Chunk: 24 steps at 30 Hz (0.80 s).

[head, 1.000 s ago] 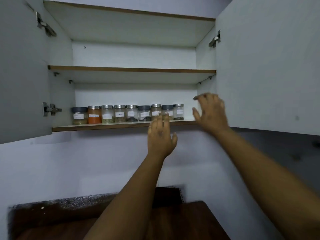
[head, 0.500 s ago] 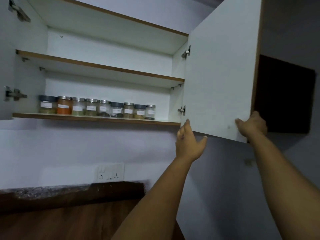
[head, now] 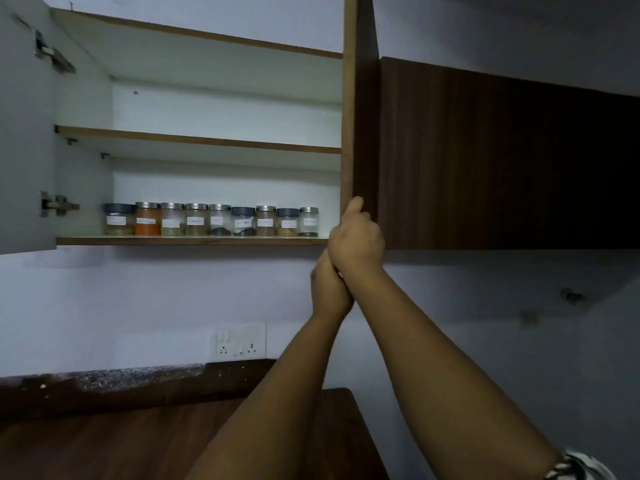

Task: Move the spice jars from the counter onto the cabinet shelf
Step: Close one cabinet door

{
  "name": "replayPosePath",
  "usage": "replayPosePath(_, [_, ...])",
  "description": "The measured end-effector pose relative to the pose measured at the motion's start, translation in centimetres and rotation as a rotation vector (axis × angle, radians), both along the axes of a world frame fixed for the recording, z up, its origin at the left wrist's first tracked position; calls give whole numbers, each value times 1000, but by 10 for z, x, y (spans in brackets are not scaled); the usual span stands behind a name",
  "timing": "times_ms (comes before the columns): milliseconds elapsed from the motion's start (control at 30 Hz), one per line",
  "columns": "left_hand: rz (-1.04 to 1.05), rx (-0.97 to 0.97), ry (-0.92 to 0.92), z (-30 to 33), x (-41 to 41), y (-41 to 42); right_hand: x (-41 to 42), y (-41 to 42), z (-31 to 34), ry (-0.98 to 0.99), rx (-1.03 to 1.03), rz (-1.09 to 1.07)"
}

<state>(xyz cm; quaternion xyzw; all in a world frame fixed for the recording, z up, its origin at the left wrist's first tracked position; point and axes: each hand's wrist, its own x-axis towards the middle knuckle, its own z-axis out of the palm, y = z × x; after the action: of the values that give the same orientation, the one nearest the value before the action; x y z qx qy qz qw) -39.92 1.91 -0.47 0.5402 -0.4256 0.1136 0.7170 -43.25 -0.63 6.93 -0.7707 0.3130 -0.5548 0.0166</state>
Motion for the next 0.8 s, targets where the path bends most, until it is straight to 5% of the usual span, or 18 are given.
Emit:
replayPosePath(167, [-34,-116,235,-4,51,8,57,4,-11,53,-11,199])
replayPosePath(333, [179,-102,39,-12,120,11,123,6,-14,77,-187,387])
replayPosePath(600, [367,-185,49,-13,248,4,258,-12,-16,200,-423,361])
replayPosePath(733, [757,123,-237,-13,319,3,322,-27,-7,253,-472,312])
replayPosePath(800, [786,239,-324,-12,351,-1,349,-36,-7,250,-451,275])
